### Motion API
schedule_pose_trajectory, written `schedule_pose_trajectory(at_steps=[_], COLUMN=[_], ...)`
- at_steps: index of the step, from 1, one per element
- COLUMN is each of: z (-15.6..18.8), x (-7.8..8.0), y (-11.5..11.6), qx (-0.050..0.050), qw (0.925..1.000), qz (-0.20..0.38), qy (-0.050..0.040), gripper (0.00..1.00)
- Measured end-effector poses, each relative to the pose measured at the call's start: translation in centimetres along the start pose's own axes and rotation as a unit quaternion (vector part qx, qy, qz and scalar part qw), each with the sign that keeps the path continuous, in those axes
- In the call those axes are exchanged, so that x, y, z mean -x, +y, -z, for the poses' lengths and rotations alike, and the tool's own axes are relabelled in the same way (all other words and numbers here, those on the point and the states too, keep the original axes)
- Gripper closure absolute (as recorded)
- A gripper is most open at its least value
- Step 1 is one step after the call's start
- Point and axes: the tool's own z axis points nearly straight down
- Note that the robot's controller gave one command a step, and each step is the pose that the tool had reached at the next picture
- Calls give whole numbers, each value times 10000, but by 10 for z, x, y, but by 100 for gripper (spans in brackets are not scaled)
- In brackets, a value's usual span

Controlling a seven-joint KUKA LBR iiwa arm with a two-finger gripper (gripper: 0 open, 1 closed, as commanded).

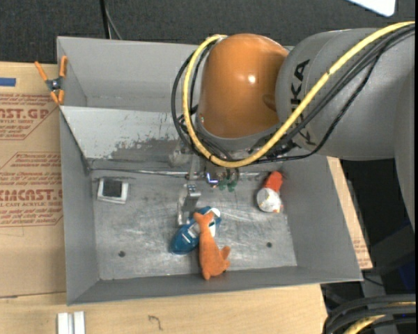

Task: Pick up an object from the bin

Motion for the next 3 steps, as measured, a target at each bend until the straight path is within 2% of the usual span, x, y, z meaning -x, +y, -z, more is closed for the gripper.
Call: schedule_pose_trajectory(at_steps=[1,2,3], z=[0,-20,-70], x=[0,-13,-20], y=[0,-12,-38], qx=[0,4,-4], qw=[10000,9972,9807], qz=[0,747,1956], qy=[0,-49,-13], gripper=[0,0,0])
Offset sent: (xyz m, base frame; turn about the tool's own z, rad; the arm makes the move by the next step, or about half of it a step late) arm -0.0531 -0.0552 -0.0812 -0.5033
